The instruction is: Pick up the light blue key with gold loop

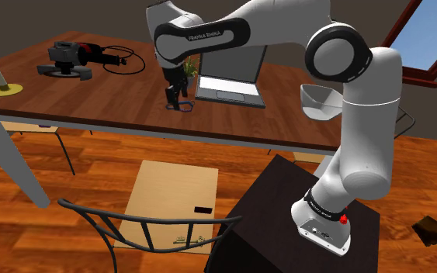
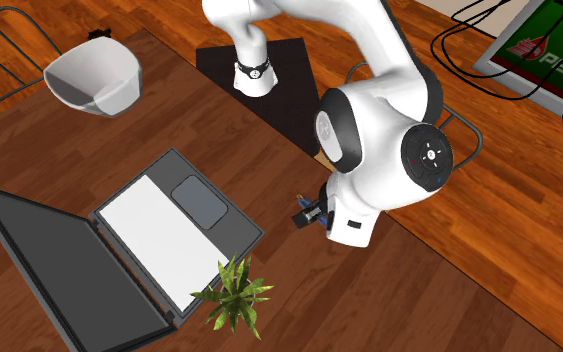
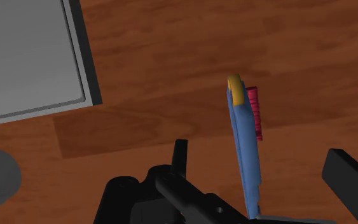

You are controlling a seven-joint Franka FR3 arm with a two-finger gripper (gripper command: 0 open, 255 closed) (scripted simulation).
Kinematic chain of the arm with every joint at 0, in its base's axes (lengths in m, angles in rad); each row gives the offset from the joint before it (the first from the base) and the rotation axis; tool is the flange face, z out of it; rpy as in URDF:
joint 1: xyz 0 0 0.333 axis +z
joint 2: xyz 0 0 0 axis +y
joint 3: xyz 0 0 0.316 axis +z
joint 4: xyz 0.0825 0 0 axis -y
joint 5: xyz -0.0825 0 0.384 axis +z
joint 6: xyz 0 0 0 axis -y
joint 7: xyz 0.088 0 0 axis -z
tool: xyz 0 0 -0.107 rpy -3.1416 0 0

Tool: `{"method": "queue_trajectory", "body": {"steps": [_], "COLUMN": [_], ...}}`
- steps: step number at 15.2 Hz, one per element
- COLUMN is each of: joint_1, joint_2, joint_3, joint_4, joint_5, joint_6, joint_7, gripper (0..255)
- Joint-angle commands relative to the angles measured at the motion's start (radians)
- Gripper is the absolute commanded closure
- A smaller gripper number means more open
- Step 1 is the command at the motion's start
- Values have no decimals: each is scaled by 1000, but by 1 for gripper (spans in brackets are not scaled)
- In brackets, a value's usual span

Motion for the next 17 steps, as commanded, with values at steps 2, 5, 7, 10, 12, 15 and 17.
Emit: {"method": "queue_trajectory", "body": {"steps": [2, 5, 7, 10, 12, 15, 17], "joint_1": [-1, -2, -1, -1, -2, -2, -1], "joint_2": [12, 22, 23, 23, 23, 23, 18], "joint_3": [-1, -1, -1, -1, -1, -2, -1], "joint_4": [-21, -41, -39, -37, -37, -37, -34], "joint_5": [-3, -4, -4, -4, -4, -4, -4], "joint_6": [33, 62, 61, 59, 60, 59, 51], "joint_7": [4, 8, 8, 8, 8, 8, 7], "gripper": [0, 0, 255, 255, 255, 255, 255]}}
